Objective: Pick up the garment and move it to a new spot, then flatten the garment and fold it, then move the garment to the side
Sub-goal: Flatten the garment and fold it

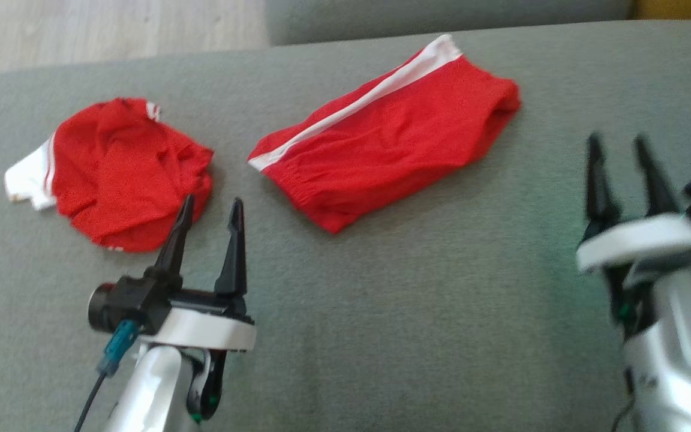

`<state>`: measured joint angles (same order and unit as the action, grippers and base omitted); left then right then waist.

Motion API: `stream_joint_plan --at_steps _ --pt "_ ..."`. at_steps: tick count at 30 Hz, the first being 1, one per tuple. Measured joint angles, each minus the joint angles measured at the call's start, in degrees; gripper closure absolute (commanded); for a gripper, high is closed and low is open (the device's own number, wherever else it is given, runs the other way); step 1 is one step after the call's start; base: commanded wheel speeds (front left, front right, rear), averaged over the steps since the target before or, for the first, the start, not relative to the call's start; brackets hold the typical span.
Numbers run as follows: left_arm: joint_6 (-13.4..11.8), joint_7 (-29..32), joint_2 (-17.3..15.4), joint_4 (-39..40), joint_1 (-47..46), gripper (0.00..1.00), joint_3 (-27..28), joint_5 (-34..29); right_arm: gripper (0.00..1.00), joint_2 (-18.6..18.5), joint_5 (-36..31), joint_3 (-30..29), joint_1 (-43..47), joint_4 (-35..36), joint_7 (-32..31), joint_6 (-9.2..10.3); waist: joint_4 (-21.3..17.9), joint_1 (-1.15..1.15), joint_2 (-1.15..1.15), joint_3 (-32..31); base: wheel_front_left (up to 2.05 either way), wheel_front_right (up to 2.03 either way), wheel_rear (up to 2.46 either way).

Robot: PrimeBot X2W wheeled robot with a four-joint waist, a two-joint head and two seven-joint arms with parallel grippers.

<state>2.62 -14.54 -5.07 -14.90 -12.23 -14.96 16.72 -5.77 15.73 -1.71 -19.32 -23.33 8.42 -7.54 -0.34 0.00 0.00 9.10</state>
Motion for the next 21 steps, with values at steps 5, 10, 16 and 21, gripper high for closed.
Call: stream_joint_plan --at_steps 5,10,16,21 --pt "1.38 0.0 0.94 -0.71 -2.58 0.0 -0.09 -0.8 0.0 -1.67 2.12 -2.7 -8.3 0.58 -5.14 0.0 2.93 0.01 0.0 2.59 0.0 0.0 0.0" --pt "2.48 0.0 1.68 -1.55 -4.19 0.0 -0.44 -1.67 0.0 -2.9 2.23 -3.57 -16.41 -3.87 -11.26 0.0 6.17 0.01 0.0 5.0 0.0 0.0 0.0" --pt "2.97 0.0 2.24 -1.87 -6.22 0.0 -1.8 -1.66 0.0 -4.0 -0.69 -7.61 -23.59 -16.31 -15.58 0.0 10.12 0.01 0.0 7.57 0.0 0.0 0.0" --pt "3.26 0.0 2.45 -2.53 -6.75 0.0 -3.47 -1.66 0.0 -6.99 -7.11 -12.87 -28.95 -27.58 -17.28 0.0 13.46 0.01 0.0 9.35 0.0 0.0 0.0"
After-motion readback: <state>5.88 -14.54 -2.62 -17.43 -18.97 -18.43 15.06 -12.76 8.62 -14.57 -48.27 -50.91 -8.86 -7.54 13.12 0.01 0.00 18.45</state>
